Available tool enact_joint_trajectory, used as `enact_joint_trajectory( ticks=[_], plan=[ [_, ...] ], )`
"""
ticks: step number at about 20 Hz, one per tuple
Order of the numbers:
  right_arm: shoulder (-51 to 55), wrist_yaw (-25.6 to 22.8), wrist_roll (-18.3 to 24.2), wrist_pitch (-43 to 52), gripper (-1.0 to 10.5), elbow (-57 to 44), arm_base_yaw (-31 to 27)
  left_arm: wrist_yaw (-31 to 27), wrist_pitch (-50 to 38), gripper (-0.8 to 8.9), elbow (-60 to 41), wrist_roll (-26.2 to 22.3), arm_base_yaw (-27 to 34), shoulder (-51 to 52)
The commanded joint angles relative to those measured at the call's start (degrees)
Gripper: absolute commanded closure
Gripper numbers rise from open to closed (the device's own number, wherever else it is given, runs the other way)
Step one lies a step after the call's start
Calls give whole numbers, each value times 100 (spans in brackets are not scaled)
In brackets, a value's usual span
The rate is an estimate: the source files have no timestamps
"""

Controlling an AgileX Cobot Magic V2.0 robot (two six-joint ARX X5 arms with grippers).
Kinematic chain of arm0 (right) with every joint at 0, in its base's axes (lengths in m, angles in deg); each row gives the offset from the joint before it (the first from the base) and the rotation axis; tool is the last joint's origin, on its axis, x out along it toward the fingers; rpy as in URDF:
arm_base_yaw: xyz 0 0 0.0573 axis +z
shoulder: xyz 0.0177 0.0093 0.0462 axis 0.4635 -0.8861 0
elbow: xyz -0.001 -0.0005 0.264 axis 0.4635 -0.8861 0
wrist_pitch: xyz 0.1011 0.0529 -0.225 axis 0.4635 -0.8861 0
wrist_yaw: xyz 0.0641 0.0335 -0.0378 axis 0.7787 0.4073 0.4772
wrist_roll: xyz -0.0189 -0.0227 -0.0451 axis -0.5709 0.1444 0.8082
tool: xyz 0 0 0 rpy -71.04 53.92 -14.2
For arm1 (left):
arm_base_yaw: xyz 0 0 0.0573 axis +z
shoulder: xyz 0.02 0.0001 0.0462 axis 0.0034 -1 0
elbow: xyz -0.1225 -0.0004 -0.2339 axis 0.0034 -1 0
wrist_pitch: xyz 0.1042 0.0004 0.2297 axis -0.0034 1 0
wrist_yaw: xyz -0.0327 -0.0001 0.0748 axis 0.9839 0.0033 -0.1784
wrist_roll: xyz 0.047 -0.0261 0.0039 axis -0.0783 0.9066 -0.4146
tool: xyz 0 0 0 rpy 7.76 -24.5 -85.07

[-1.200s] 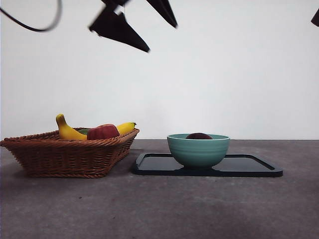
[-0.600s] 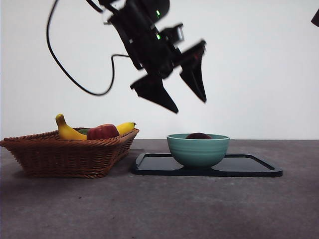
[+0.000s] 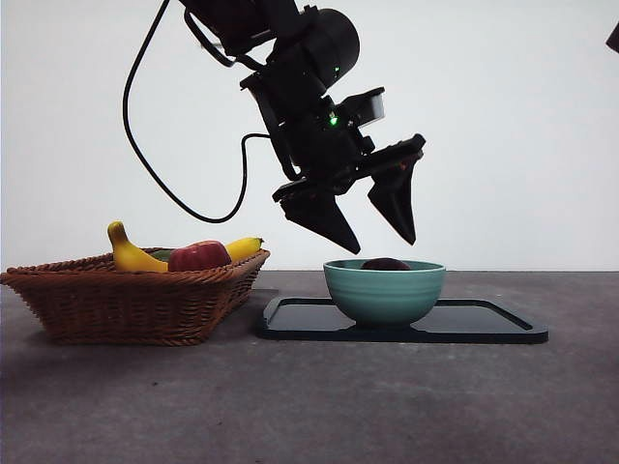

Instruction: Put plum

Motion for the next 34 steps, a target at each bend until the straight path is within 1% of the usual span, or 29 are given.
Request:
enact_joint_trajectory(
  ticks=[1, 23, 25, 27, 28, 32, 34],
  plan=[
    [-17, 11, -66, 15, 738, 46, 31, -35, -63, 440, 160, -136, -66, -192],
    [-17, -4, -59, 17, 738, 46, 31, -33, -96, 440, 160, -164, -155, -546],
    [-17, -4, -59, 17, 738, 46, 28, -33, -101, 464, 160, -164, -155, -546],
    [-17, -4, -59, 17, 738, 46, 28, -35, -101, 553, 160, -164, -155, -546],
    [-17, -7, -59, 17, 738, 46, 28, -35, -103, 578, 160, -164, -155, -546],
    [-17, -7, -59, 17, 738, 46, 28, -31, -55, 579, 173, -157, -153, -533],
    [-17, -7, -59, 17, 738, 46, 28, -31, 118, 579, 293, -160, -149, -520]
  ],
)
